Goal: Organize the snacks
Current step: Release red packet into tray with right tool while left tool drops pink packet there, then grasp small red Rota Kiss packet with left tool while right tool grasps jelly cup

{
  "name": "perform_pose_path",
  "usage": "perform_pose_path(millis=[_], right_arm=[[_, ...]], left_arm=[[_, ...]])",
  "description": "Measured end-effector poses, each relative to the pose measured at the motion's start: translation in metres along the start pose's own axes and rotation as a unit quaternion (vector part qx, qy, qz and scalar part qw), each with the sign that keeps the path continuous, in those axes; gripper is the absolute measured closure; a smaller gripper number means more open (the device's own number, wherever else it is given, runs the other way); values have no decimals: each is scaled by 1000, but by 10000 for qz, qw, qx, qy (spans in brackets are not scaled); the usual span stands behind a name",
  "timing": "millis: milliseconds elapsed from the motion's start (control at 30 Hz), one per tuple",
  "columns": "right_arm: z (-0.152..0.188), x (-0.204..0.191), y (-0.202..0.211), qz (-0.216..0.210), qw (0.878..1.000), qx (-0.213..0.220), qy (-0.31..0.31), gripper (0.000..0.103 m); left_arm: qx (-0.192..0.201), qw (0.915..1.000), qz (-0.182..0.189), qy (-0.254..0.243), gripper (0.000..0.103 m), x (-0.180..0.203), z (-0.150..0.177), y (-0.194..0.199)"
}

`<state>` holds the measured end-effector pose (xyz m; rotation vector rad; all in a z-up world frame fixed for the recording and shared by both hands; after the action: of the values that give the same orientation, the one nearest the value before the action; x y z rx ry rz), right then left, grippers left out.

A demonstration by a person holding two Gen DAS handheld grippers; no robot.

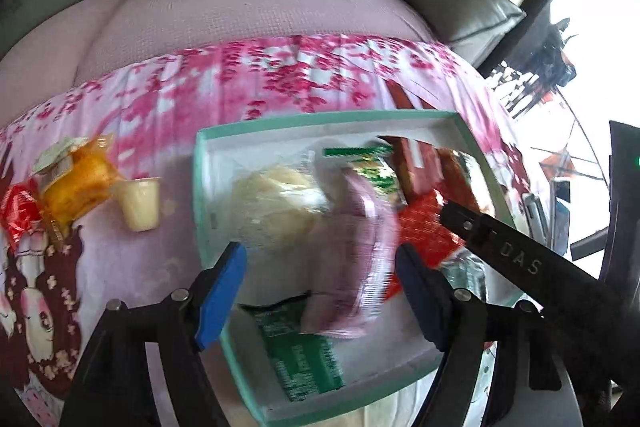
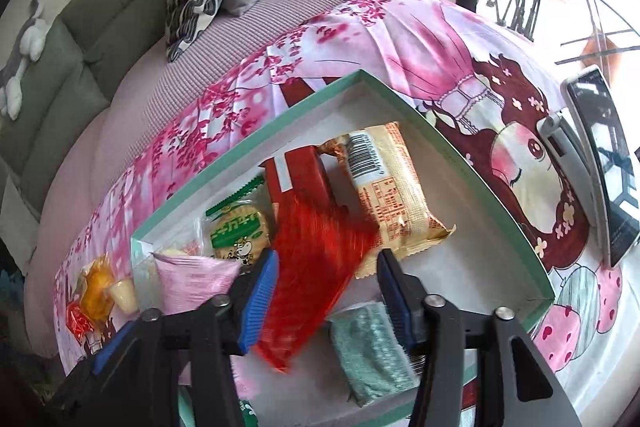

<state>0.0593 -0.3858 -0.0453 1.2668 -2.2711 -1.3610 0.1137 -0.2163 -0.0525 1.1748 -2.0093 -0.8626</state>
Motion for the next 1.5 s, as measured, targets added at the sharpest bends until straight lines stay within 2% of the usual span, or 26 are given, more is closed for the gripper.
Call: perform_pose_path(millis=[167, 300, 500, 700, 867, 1033, 1267, 1500], right_arm=[[1, -6, 1, -4, 9999, -3, 144, 28], [6, -28, 2, -160, 9991, -11, 393, 20], [19, -73, 11, -385, 9946, 118, 951, 13], [36, -112, 16, -627, 9870, 227, 1465, 0], [47, -135, 17, -802, 9814, 284, 1719, 0], [61, -154, 15, -1120, 9773, 122, 1795, 0], [77, -179, 16, -1321, 9690, 65, 2088, 0], [91, -201, 14, -1487, 9601, 20, 2368, 0]], left_arm=[[-21, 9950, -810, 584, 21, -48, -10, 5], [52, 9803, -1602, 1153, 18, -106, -14, 14], [-43, 9607, -2112, 1802, 15, -165, -5, 25], [28, 9512, -2345, 2008, 10, -193, 2, 40], [-49, 9420, -2544, 2189, 9, -216, 17, 45], [-119, 9305, -2720, 2451, 9, -243, 32, 54], [-56, 9285, -2623, 2628, 9, -276, 29, 65], [108, 9230, -2467, 2952, 9, -308, 21, 75]])
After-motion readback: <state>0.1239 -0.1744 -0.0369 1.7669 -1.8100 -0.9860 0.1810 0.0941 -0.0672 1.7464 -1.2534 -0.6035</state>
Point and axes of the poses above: each gripper's, at about its wrist camera, not at the fingertips, and y roughly against the way its jaws point, x to its right, z to its underside, the point moved 6 cm from there along -y, roughly the way its jaws point, and after that the axes turned 10 degrees about x, right-handed, at the moved point
